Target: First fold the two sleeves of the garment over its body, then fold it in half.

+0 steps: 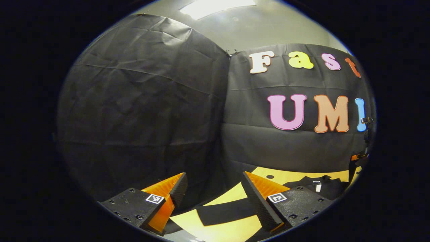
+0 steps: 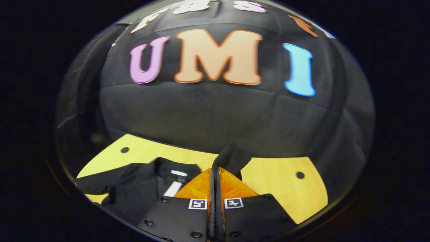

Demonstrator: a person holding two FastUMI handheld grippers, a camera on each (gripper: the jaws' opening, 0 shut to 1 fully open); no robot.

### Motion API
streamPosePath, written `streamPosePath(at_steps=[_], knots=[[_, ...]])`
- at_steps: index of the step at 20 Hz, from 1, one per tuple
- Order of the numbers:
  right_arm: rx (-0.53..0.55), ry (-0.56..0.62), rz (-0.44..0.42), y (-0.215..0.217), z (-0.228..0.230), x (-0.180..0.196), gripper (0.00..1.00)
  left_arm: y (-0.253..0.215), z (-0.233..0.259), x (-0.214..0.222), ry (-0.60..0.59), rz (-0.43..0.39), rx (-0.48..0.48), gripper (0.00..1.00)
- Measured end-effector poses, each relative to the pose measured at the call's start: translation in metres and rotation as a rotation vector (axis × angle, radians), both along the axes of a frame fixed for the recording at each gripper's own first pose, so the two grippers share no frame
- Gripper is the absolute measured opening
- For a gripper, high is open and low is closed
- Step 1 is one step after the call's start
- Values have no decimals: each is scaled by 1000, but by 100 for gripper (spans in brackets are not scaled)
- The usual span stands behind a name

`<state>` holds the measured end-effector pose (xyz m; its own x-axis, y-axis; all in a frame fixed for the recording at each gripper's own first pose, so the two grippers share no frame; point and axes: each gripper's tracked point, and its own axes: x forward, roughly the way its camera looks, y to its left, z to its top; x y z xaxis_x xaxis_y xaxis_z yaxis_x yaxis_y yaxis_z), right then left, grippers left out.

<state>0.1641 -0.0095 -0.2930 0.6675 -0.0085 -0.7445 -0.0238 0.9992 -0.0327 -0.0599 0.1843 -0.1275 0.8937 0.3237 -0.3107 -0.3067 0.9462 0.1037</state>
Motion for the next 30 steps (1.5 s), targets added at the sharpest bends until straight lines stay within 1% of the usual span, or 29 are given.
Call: streamPosePath(at_steps=[1, 2, 4, 7, 8, 9, 10, 11, 13, 14, 17, 19, 20, 23, 26, 28, 30], knots=[[13, 1, 45, 29, -2, 9, 4, 10, -3, -6, 9, 21, 2, 97], [23, 4, 89, 67, -7, 19, 4, 21, -6, -11, 16, 38, 4, 97], [39, 12, 173, 128, -17, 30, 4, 38, -10, -23, 33, 69, 9, 97], [100, 57, 262, 214, -47, 38, 4, 61, -23, -39, 77, 105, 8, 96], [131, 74, 285, 233, -56, 42, 4, 66, -26, -42, 84, 114, 3, 98], [152, 86, 301, 252, -62, 46, 4, 69, -31, -43, 90, 119, -8, 97], [177, 96, 321, 263, -60, 47, 4, 70, -39, -45, 101, 116, -26, 98], [204, 99, 335, 273, -55, 49, 8, 69, -51, -44, 119, 108, -47, 98], [238, 67, 357, 289, -49, 54, 69, 64, -77, -41, 157, 88, -86, 98], [223, 42, 362, 287, -41, 56, 100, 61, -90, -37, 179, 75, -103, 98], [143, -33, 361, 258, -13, 63, 99, 49, -126, -26, 231, 35, -150, 96], [140, -72, 330, 226, 14, 63, 99, 37, -151, -20, 283, 3, -191, 96], [148, -92, 307, 208, 28, 62, 100, 32, -169, -17, 317, -6, -210, 99], [157, -176, 225, 148, 79, 58, 99, 25, -216, -20, 441, -17, -232, 94], [143, -268, 136, 82, 133, 39, 100, 23, -254, -31, 583, -33, -215, 94], [115, -338, 73, 40, 166, 27, 100, 20, -272, -29, 630, -44, -207, 95], [74, -383, 10, 0, 189, 14, 97, 17, -286, -33, 667, -42, -210, 95]])
